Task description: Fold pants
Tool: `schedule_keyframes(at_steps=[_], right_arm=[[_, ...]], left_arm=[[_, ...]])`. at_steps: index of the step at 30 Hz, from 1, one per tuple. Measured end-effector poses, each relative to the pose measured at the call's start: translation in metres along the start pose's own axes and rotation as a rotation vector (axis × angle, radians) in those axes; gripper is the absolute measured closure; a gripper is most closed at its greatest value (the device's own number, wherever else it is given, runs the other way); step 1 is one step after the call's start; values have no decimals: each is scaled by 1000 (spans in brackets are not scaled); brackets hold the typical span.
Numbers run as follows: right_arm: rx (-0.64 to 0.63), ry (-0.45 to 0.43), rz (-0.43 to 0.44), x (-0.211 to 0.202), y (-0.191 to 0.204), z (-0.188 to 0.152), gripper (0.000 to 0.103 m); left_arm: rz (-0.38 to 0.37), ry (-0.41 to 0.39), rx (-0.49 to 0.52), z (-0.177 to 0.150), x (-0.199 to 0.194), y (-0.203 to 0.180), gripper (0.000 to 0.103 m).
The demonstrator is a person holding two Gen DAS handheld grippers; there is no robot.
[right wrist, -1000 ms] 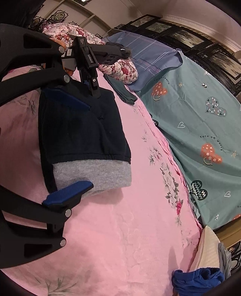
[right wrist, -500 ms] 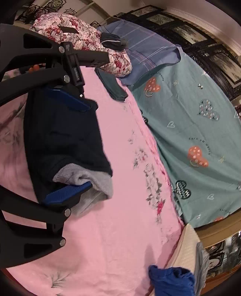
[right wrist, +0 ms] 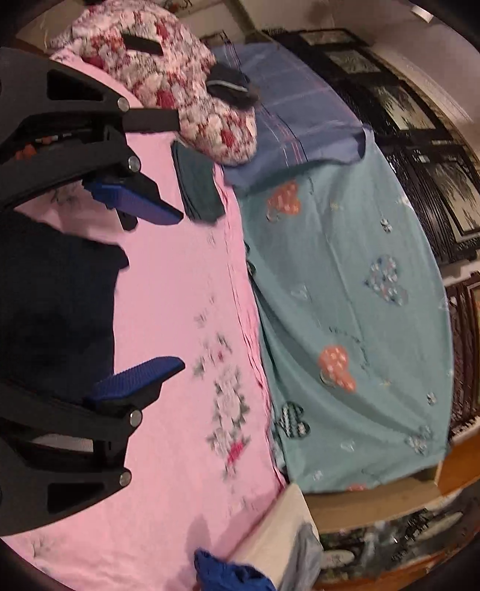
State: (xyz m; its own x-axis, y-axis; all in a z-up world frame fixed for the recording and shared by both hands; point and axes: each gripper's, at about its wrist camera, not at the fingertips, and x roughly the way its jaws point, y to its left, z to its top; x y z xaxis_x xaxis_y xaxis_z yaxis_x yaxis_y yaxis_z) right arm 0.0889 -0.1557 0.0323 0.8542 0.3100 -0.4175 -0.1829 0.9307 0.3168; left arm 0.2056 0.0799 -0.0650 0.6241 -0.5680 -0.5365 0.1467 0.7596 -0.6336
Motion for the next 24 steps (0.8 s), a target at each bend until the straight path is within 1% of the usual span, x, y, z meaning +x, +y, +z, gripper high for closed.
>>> schedule_keyframes(at_steps=[2,3,4,5,6,7,9,11,13,14,15,17,18,20,21,22,23,24], right_arm=[[-6,112,59,36,7,-6,73],[3,186,70,59,8,-15,77],[15,266,66,80,8,-25,77],[34,370,58,104,5,-37,77],[73,476,29,131,-2,-53,77],[103,512,2,143,-10,-64,81],[113,500,7,140,-10,-62,81],[100,440,41,114,-1,-50,79],[28,367,101,78,16,-43,75],[-11,351,109,64,23,-46,70],[-52,348,101,51,27,-53,62],[-118,404,58,46,26,-77,56],[-152,462,14,51,22,-96,56],[-254,366,-19,33,32,-110,57],[-299,346,-33,23,41,-109,56],[-315,318,-6,12,46,-105,56],[-313,264,31,-2,48,-97,55],[-313,229,35,-11,48,-91,52]], left_arm=[[20,-28,-16,3,-4,4,5],[22,-38,-25,4,-6,7,5],[20,-47,-41,6,-8,10,5],[21,-54,-56,7,-9,14,4],[22,-56,-67,7,-9,16,4],[22,-57,-81,8,-9,19,4],[27,-53,-100,11,-8,25,4],[23,-48,-116,10,-8,28,4],[28,-43,-107,10,-7,26,4],[28,-38,-102,9,-6,25,4],[26,-33,-98,10,-6,24,4],[26,-32,-92,9,-6,22,4],[29,-31,-90,9,-5,22,4],[38,-25,-85,8,-4,21,4],[39,-20,-82,8,-3,21,4],[44,-14,-76,7,-2,20,4],[48,-9,-69,6,0,19,4],[51,-3,-60,6,1,18,4]])
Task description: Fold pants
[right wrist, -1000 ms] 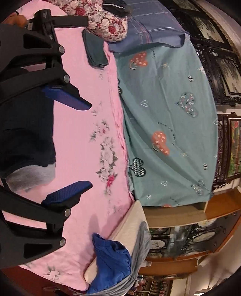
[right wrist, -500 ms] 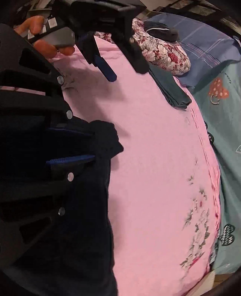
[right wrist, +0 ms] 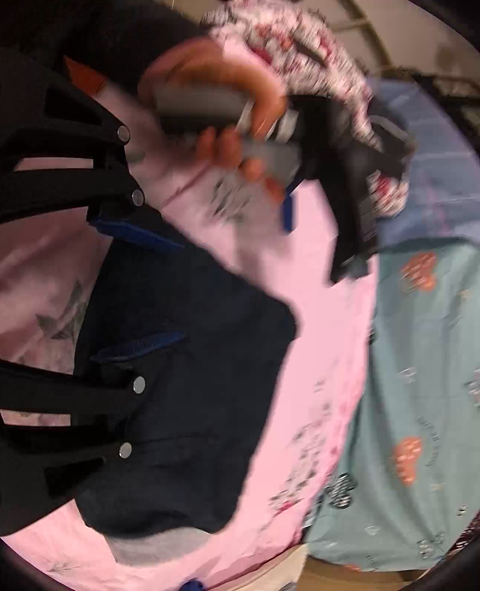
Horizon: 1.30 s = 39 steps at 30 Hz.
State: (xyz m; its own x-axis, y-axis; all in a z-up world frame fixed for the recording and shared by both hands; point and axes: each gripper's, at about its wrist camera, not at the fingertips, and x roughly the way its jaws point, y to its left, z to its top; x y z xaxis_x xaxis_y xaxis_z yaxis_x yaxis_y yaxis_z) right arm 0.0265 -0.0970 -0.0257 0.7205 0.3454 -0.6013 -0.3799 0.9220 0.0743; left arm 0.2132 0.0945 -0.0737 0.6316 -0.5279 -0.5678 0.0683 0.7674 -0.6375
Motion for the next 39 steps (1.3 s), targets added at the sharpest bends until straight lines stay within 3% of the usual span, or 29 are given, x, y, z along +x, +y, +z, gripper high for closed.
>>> schedule_keyframes(at_steps=[4,10,14,19,30,34,39], right_arm=[[-16,-35,-94,-20,-9,4,50],[-142,-25,45,-17,16,-3,50],[-248,14,72,2,39,-13,50],[-452,72,-50,15,47,-28,50],[-792,179,-115,19,36,-49,50],[-850,171,-162,30,41,-51,50],[-856,176,-143,38,46,-47,50]], left_arm=[[-9,22,20,-2,4,-4,4],[-24,40,2,-4,5,-2,4],[-2,46,24,-5,9,-5,4],[8,62,20,-5,12,-3,4],[4,70,27,-6,12,-5,4],[1,64,27,-7,11,-5,3],[0,71,19,-7,11,-6,3]])
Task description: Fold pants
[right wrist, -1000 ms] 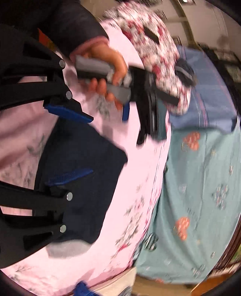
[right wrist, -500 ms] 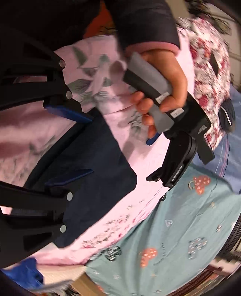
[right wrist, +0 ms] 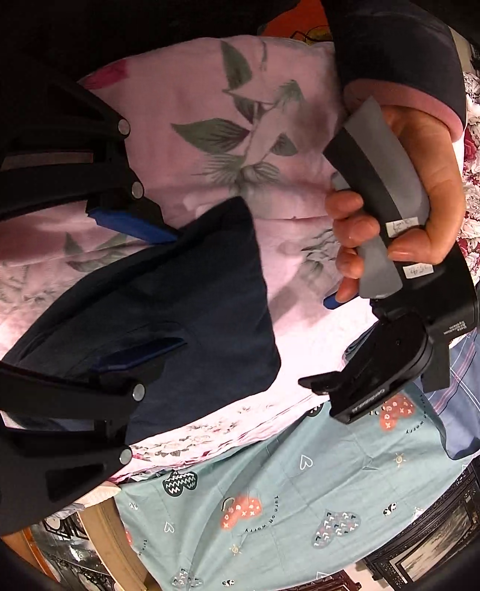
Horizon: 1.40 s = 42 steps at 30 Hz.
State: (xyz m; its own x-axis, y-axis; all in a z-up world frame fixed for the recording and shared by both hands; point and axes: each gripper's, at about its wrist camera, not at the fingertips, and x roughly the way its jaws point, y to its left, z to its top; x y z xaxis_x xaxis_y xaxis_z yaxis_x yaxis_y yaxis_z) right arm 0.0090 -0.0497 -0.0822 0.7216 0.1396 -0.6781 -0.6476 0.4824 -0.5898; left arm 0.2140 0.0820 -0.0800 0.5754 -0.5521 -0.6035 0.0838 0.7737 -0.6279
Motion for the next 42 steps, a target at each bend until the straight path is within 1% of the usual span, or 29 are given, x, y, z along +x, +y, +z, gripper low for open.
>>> schedule_keyframes(at_steps=[2,4,5,6,8,9,11,15,16,18,21,25,27,30,32,35,37,38,40,42], right_arm=[[-1,-8,10,0,-1,0,50],[33,-17,40,3,-8,-2,50],[65,-10,70,5,-14,-2,51],[112,3,104,7,-22,-2,62],[192,2,114,7,-34,-4,78],[245,-4,131,7,-41,-5,82],[334,-21,136,4,-52,-8,86],[514,-58,172,-1,-71,-16,87],[548,-66,183,-2,-75,-18,87],[634,-92,225,-5,-86,-24,87],[759,-128,306,-5,-103,-37,87],[869,-162,408,-1,-119,-50,87],[921,-178,462,3,-125,-53,86],[999,-214,523,1,-135,-62,87],[996,-236,506,-8,-135,-66,88],[867,-237,418,-20,-125,-54,88],[754,-221,356,-21,-112,-45,88],[722,-218,339,-21,-106,-43,88],[654,-212,299,-21,-94,-39,88],[629,-212,275,-21,-87,-39,88]], left_arm=[[-3,0,0,0,0,-1,3],[-9,2,-1,0,0,-1,3],[-10,1,-2,0,0,0,3],[-9,-1,-5,1,0,0,3],[-4,-2,-18,1,0,3,3],[-10,2,-28,2,0,4,3],[-25,14,-39,1,2,5,3],[5,-13,-32,2,-6,3,3],[-13,-2,-46,3,-11,2,3],[-97,13,-62,-1,-24,0,3],[-121,48,-35,-12,-35,-9,2],[-211,178,-17,-38,-34,-21,2],[-246,227,-19,-49,-33,-27,2],[-340,310,-41,-61,-30,-38,2],[-378,345,-67,-66,-26,-42,2],[-420,388,-106,-68,-17,-49,2],[-454,414,-130,-69,-9,-54,2],[-453,419,-131,-69,-7,-57,2],[-423,416,-111,-73,-2,-62,2],[-398,420,-97,-75,4,-66,3]])
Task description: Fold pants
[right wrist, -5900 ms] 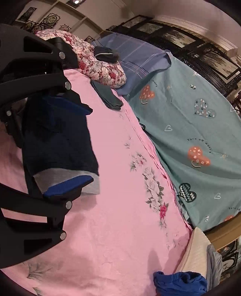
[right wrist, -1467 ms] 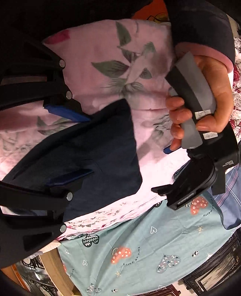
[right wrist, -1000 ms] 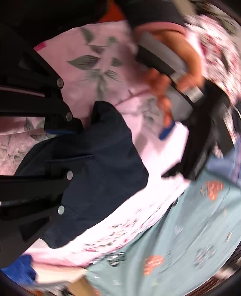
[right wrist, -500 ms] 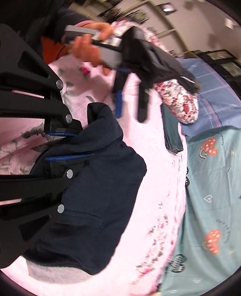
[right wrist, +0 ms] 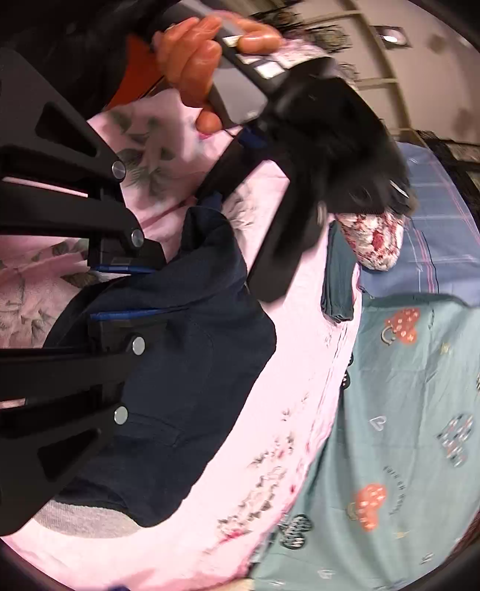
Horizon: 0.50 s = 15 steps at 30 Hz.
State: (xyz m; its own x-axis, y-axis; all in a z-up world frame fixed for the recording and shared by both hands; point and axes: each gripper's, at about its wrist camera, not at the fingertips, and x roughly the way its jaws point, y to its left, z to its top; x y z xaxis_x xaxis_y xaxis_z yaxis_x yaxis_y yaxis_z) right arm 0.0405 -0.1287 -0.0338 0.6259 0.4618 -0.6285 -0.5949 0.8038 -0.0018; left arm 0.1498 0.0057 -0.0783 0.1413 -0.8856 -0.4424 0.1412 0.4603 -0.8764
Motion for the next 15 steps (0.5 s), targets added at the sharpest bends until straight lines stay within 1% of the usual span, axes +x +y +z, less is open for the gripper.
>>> schedule_keyframes(at_steps=[2,3,4,5,6,7,8,9,11,13,15], right_arm=[[0,-4,-4,-1,1,-3,88],[-3,-4,-7,-2,1,-4,87],[-6,-3,-10,-3,1,-5,87],[-12,4,-11,-6,0,-5,86],[-17,14,-5,-8,0,-6,80],[-26,19,-21,-12,0,-7,74],[-42,2,-68,-21,-1,-8,61],[-55,-22,-98,-29,-3,-8,51],[-62,-45,-112,-44,-13,-7,50],[-16,-79,-197,-59,-38,-3,49],[60,-87,-253,-64,-66,0,47]], left_arm=[[22,8,-3,0,8,2,7],[50,1,15,-1,11,1,19],[58,5,34,-1,12,0,26],[48,14,41,-1,14,0,32],[35,9,36,-1,15,1,35],[37,-4,39,-2,14,2,36],[51,-8,54,-2,15,2,43],[64,-10,66,-2,15,2,44],[64,-12,73,-4,15,4,45],[71,-17,89,-5,15,4,46],[73,-27,118,-8,15,4,46]])
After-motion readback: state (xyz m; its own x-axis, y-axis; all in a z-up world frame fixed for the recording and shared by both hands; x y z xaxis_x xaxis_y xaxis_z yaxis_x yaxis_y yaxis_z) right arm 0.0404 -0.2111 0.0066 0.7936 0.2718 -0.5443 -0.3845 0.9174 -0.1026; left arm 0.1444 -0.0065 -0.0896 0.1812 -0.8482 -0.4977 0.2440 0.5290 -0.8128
